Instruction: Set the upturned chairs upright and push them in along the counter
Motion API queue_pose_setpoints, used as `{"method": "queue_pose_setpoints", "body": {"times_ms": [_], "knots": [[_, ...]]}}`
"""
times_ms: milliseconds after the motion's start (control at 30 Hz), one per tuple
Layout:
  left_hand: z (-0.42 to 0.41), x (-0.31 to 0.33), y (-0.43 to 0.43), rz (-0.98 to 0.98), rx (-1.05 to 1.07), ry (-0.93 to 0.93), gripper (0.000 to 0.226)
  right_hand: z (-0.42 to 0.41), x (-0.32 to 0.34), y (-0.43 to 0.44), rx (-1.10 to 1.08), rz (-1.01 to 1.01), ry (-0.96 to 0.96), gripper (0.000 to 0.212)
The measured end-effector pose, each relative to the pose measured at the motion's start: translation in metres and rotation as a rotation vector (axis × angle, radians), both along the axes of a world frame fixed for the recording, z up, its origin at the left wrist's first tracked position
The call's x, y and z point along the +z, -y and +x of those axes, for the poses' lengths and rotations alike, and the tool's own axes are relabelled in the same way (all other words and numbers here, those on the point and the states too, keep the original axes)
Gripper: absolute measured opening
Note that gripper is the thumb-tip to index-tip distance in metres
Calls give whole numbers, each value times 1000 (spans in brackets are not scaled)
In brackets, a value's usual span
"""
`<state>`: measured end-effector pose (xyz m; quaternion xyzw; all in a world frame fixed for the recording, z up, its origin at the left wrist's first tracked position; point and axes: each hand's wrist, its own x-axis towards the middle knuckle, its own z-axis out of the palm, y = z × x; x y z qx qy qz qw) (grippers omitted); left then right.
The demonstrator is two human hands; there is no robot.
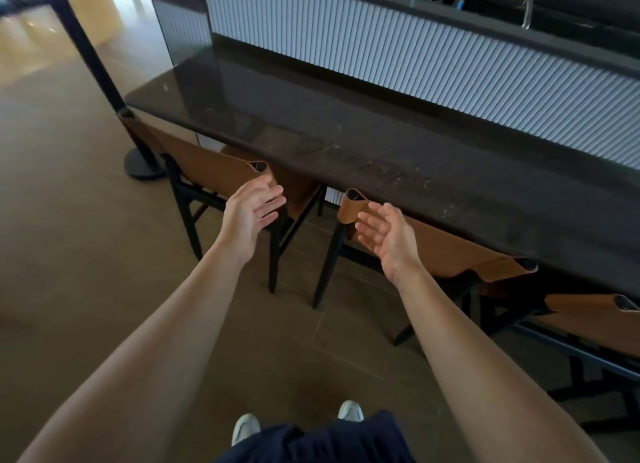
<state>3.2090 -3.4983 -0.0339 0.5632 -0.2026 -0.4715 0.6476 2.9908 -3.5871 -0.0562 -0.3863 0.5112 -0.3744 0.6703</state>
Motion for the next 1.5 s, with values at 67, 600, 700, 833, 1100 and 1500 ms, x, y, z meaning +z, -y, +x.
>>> {"method": "queue_pose_setpoints", "body": {"times_ms": [67,600,700,833,1100,1500], "knots": [[30,2,-15,7,10,-29,35,35,0,-14,5,18,28,38],[174,-11,-26,72,93,-128,46,205,6,-17,32,290,309,49],[194,-14,-7,111,113,-143,49,223,-2,-1,46,321,287,48],[225,-22,32,200,144,-175,53,256,-14,29,68,401,256,49],[274,-29,102,373,180,-202,56,330,-29,80,76,581,193,64],[338,-62,154,525,190,-280,58,400,-45,116,-248,754,227,54]]}}
